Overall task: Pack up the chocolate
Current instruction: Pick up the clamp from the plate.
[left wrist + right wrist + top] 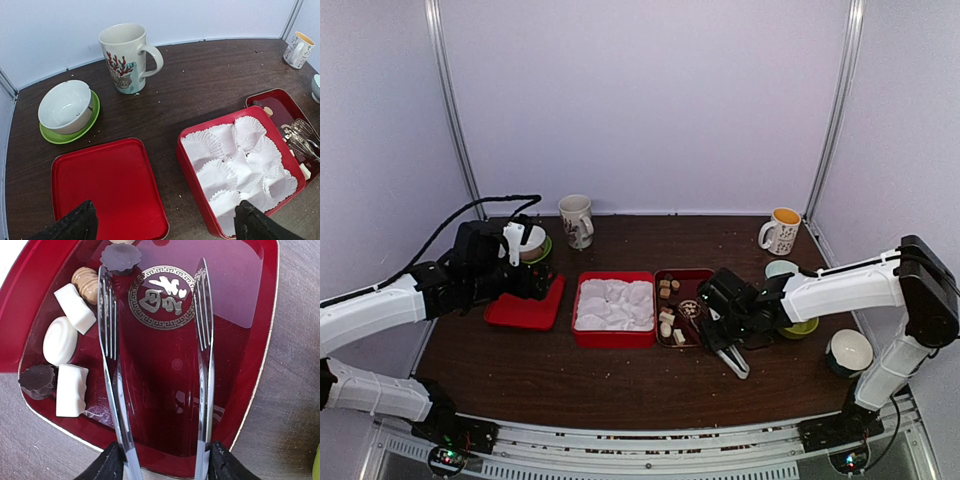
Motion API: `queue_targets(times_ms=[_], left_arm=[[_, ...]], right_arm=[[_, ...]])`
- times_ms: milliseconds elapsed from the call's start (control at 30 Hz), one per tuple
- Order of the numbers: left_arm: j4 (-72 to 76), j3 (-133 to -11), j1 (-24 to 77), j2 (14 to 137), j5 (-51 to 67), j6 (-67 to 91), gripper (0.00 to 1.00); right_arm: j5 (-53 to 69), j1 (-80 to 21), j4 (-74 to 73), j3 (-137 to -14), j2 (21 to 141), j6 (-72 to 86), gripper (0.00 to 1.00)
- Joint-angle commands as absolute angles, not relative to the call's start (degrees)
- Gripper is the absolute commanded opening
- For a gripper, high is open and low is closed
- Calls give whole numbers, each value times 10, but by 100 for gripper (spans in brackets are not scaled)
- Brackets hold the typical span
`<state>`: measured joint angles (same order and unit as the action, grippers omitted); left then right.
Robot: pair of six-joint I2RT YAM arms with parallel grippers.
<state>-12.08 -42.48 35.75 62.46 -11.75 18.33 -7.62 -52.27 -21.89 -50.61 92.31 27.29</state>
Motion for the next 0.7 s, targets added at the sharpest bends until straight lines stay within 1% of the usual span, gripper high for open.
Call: queue_targets(times_ms=[0,300,600,667], left_arm=[[-109,-423,359,624,-124,179,98],[-110,-425,359,626,-125,180,98],[-116,-430,359,637,-127,186,98],[-117,-431,359,634,-130,188,98]], right_arm=[[-82,-529,-232,-522,938,275,57],[-84,-533,-230,-524,950,278,53],[-85,-533,-224,-522,968,281,54],[-86,-533,-225,-523,966,281,53]])
